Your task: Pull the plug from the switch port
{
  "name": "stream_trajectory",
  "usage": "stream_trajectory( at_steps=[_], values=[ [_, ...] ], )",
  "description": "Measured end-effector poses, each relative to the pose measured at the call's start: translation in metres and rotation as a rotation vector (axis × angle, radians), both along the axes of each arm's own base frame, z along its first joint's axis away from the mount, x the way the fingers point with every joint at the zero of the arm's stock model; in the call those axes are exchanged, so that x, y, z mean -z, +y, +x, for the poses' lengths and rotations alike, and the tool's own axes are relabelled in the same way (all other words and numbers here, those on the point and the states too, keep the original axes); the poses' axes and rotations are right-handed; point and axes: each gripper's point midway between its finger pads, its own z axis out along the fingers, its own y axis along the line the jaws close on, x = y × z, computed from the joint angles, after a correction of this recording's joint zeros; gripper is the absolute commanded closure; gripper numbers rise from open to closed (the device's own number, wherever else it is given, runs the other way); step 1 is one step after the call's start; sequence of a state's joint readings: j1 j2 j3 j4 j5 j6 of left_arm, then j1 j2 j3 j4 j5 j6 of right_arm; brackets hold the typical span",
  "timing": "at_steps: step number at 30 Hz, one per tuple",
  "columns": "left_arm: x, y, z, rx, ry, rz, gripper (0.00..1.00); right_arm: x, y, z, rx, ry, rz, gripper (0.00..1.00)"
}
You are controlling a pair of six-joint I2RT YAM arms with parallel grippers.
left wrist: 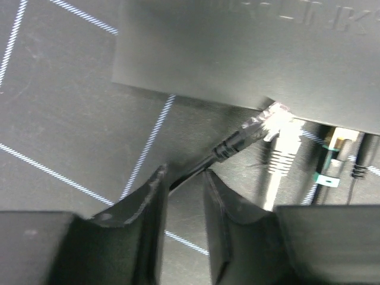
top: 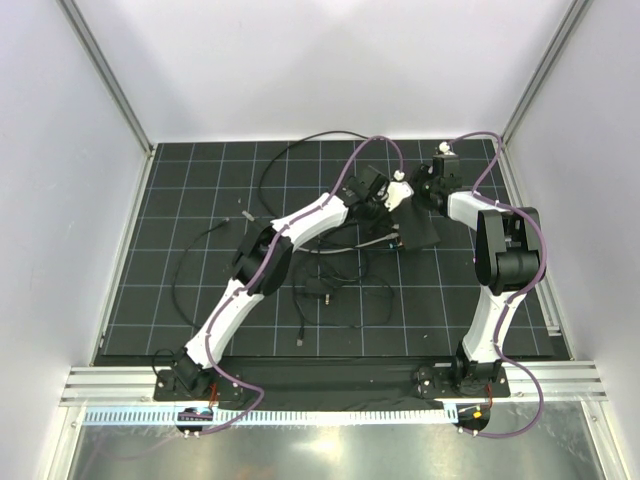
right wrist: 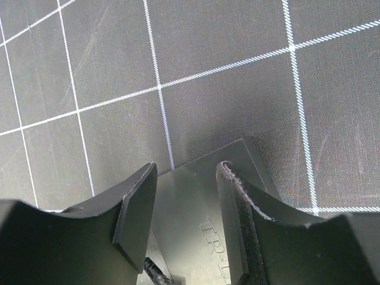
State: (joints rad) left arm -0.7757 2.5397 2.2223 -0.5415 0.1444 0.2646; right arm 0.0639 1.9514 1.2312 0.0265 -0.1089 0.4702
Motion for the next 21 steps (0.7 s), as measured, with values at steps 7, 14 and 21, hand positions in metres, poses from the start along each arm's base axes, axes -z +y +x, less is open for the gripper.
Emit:
stream_trajectory(
  at_steps=[7,14,21],
  values=[
    [0.001,0.002,0.004,-0.027,0.019,-0.019,0.81,0.0,0.0,0.0,-0.002,-0.001,0.002,0.47],
    [0.0,0.004,0.012,-0.077,0.036,-0.044,1.0,0.0,0.0,0.0,-0.003,-0.001,0.003,0.47],
    [-0.03,0.052,0.054,-0.328,0.048,-0.104,1.0,0.001,0.0,0.0,-0.001,0.0,0.01,0.47]
  ],
)
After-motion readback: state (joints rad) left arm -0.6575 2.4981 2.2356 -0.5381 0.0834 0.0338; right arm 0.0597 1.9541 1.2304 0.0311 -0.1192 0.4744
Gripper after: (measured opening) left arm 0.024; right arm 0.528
